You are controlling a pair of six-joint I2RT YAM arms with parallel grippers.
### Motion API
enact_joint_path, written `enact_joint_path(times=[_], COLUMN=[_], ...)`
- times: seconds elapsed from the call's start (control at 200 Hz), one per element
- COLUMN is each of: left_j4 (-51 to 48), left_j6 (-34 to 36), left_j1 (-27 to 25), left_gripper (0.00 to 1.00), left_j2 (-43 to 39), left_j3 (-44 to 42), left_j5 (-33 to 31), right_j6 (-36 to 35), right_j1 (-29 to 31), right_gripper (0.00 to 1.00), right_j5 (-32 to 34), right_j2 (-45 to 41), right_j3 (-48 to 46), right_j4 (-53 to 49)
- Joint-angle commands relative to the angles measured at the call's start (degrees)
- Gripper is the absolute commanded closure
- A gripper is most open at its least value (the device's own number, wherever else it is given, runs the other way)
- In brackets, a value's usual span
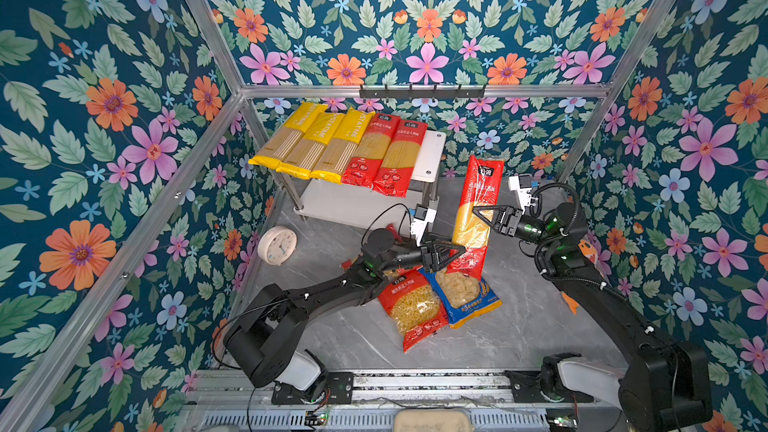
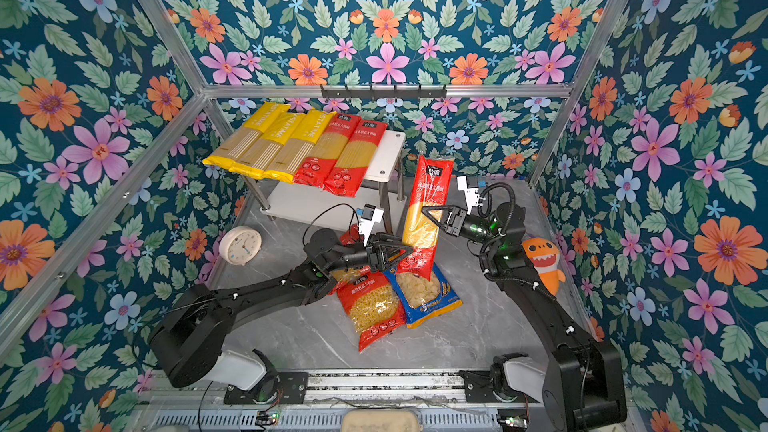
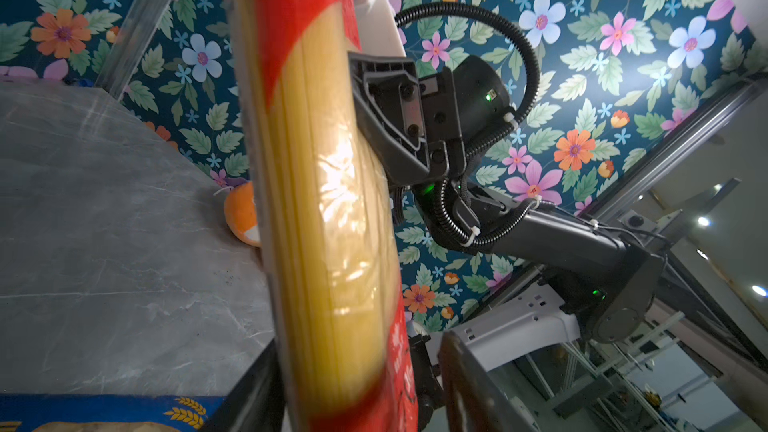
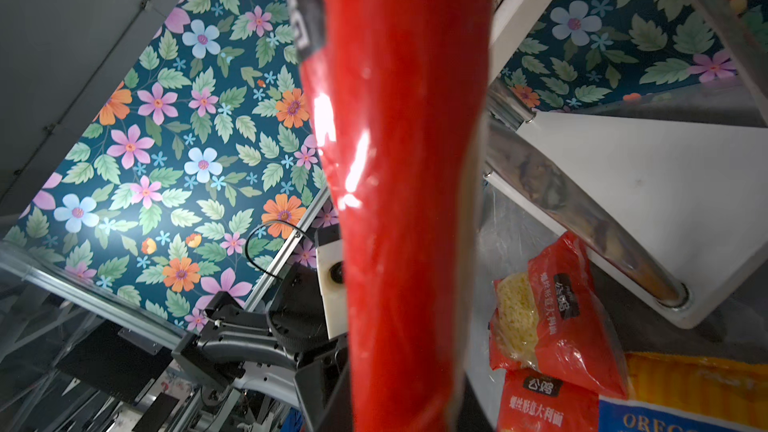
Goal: Place and organize the pasta boxes and bags onto the shelf
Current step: 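Lift the upright spaghetti pack with both grippers toward the shelf's top tier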
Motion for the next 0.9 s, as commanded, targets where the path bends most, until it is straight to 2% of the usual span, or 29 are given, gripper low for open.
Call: enact_joint_path(times=[0.0, 0.185, 0.485, 0.89], left_j4=[14.3, 16.0, 17.8, 19.2], left_j6=[-8.8, -9.4, -10.4, -12.3], left_j1=[-0.4, -2.2, -2.4, -2.9], left_gripper=[0.37, 0.37, 0.49, 0.61], left_j2=[-0.5, -1.3, -4.7, -3.7], left_j3=[-3.2, -6.8, -8.2, -7.5], left_j5=[-5.1, -8.8, -16.9, -20.2], right_j6=[1.6, 2.6, 2.6, 2.9], right_j1=[1.5, 3.5, 6.0, 8.0], right_gripper=[0.91, 0.94, 0.94, 0.92], right_j5=[6.3, 11.6, 17.9, 22.0], right_j2=[-0.6, 0.1, 0.7, 1.5], right_j3=[1.6, 3.7, 5.8, 6.5], right_j4=[7.7, 8.5, 6.9, 5.6])
